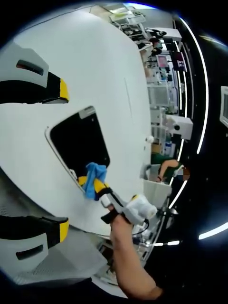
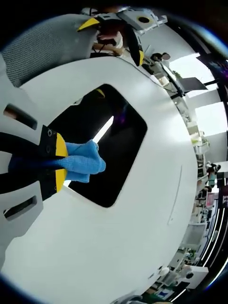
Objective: Wipe the mirror surface with the cleaning cloth until all visible marks leave the cleaned area.
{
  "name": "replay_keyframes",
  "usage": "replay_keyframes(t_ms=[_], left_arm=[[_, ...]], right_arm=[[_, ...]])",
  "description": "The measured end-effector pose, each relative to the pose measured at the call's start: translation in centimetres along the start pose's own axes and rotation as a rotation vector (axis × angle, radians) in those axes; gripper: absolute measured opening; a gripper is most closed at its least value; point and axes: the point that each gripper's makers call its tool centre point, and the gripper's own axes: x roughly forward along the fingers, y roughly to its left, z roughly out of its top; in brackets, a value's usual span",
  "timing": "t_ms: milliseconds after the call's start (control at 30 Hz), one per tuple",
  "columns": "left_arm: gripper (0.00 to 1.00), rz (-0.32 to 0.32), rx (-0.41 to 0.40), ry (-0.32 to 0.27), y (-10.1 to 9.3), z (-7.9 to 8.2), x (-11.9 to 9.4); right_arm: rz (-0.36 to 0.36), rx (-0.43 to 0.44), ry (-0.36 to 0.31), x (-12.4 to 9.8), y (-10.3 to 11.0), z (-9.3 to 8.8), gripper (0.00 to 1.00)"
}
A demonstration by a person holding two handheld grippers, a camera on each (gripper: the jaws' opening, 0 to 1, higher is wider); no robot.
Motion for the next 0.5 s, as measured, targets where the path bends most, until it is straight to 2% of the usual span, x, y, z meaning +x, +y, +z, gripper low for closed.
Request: replay_keyframes(t_ms=[500], left_arm=[[0.99,0.002,-0.008,0.001,0.1,-0.1,0.3]], right_arm=[[-0.016,0.015,0.007,0.8,-1.2,1.3,0.01]])
